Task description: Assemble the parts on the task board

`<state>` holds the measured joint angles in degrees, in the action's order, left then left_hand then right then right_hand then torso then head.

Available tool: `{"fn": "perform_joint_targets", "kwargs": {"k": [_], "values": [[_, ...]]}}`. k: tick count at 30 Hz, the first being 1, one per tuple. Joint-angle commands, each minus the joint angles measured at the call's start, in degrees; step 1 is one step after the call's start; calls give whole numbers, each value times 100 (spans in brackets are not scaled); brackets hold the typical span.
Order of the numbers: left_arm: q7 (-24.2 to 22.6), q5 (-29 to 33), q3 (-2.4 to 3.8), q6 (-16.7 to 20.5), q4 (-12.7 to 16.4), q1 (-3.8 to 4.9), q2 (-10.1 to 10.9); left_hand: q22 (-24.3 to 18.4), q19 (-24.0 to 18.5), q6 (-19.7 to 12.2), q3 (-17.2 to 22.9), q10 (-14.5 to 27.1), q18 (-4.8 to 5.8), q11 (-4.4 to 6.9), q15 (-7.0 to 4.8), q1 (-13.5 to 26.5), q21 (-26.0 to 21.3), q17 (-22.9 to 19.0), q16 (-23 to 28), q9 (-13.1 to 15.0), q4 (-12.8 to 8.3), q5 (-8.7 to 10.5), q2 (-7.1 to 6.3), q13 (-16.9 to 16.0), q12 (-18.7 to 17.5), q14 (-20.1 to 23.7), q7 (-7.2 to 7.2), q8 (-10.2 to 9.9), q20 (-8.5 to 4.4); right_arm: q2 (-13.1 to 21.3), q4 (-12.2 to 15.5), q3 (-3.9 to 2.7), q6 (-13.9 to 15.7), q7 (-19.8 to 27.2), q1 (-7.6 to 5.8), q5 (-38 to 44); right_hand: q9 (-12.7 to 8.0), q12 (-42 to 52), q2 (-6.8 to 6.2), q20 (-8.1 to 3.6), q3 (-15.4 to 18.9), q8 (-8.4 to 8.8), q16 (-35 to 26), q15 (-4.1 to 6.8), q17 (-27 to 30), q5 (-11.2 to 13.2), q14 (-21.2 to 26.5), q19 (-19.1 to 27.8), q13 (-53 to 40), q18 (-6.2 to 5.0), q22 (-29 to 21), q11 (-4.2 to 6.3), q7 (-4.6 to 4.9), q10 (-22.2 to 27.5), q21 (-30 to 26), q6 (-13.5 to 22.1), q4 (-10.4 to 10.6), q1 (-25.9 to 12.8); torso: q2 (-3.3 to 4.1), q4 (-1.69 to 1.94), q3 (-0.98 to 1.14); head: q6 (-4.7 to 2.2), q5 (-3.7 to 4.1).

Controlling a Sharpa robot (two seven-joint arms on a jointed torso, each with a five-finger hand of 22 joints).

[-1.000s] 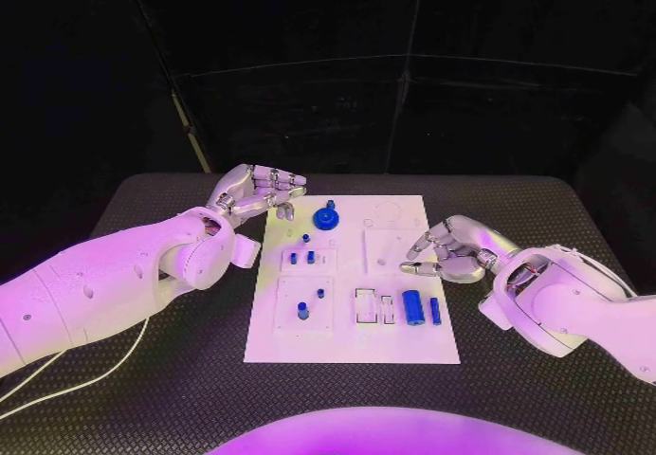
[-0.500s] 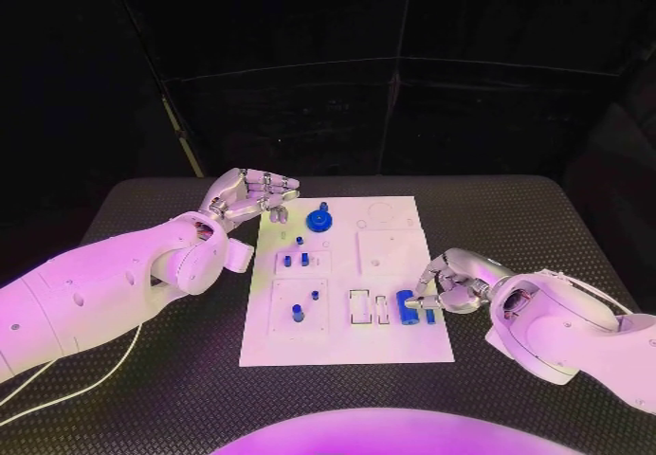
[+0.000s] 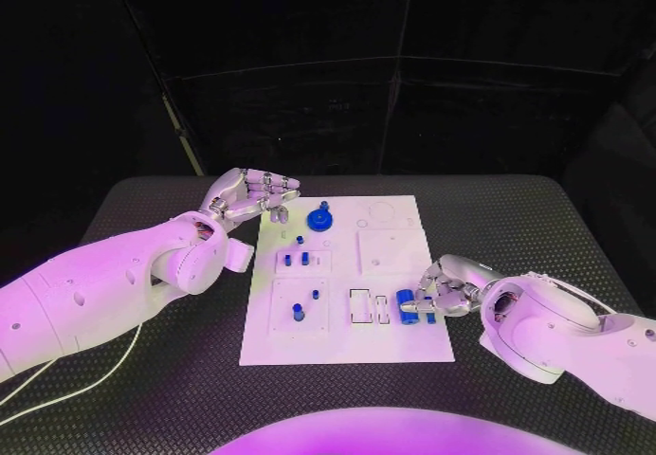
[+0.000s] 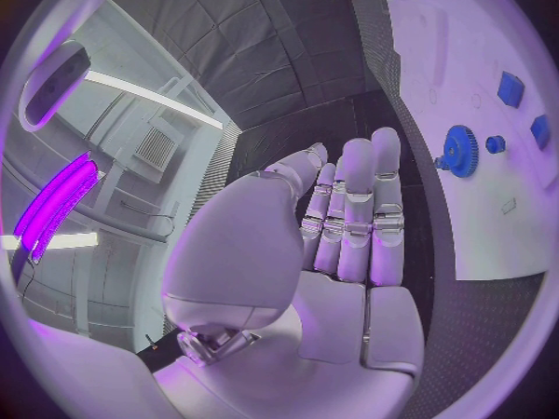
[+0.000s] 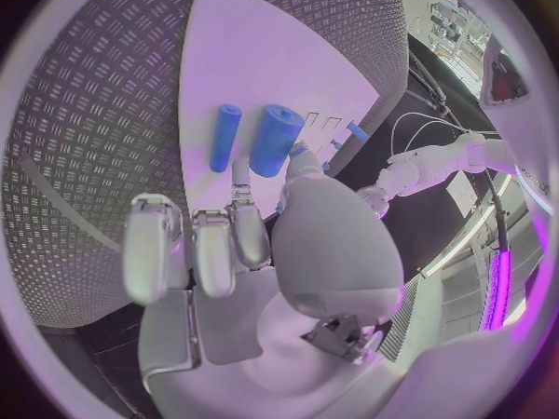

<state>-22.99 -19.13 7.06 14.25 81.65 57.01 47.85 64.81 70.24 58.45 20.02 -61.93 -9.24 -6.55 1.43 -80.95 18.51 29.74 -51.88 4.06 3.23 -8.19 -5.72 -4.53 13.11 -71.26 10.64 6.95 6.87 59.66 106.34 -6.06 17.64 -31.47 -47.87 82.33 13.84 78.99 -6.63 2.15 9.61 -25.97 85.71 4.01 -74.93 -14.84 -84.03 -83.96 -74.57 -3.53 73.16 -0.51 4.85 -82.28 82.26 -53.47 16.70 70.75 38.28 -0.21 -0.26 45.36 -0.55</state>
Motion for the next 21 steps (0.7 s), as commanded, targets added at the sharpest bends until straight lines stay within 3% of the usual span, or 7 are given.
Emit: {"fn": "perform_joint_targets", "kwargs": {"k": [1,6,13,17,21], "values": [[-29,19,5,-62,12,8,-4,-5,-37,-32,-12,52,-110,4,1,54,-26,-6,37,6,22,4,15,2,38,49,8,39,17,-62,-57,-2,-148,-116,17,89,16,-13,13,19,15,-57,22,-29,-496,-40,-409,-54,-16,38,15,21,-2,17,37,29,4,-80,7,-1,3,13,2],[-27,19,5,-62,20,7,4,-5,-37,-32,-12,52,-110,4,1,54,-26,-6,37,6,22,4,15,2,38,49,8,39,17,-169,-122,-2,-237,-123,97,135,61,0,73,10,7,-163,33,-16,-524,-84,-414,-64,-49,44,52,38,-22,2,53,20,-8,-57,14,8,4,42,-10],[-30,19,5,-59,37,7,21,-8,-37,-35,-15,55,-111,4,2,63,-29,-7,37,6,27,3,17,2,41,49,8,42,19,-277,-178,-2,-284,-135,157,153,122,-6,199,-6,-14,-290,38,1,-543,-154,-416,-66,-67,47,69,57,-42,-3,60,36,-29,34,5,-6,2,57,-70],[-32,19,5,-60,46,7,25,-12,-37,-39,-18,59,-111,3,3,74,-31,-7,37,6,35,3,22,2,45,49,8,45,20,-296,-192,-2,-117,-119,168,138,159,-25,328,-15,-21,-370,38,9,-545,-255,-416,-67,-64,48,77,66,-52,2,64,48,-36,82,-3,-6,-2,75,-78],[-35,19,5,-58,48,7,30,-12,-37,-39,-18,59,-111,3,3,74,-31,-7,37,6,35,3,22,2,45,49,8,45,20,-291,-171,-2,258,7,173,-1,202,-34,472,-27,-44,-470,46,24,-571,-421,-420,-74,-74,52,103,86,-75,-6,74,18,-76,192,-1,-7,5,88,-92]]}}
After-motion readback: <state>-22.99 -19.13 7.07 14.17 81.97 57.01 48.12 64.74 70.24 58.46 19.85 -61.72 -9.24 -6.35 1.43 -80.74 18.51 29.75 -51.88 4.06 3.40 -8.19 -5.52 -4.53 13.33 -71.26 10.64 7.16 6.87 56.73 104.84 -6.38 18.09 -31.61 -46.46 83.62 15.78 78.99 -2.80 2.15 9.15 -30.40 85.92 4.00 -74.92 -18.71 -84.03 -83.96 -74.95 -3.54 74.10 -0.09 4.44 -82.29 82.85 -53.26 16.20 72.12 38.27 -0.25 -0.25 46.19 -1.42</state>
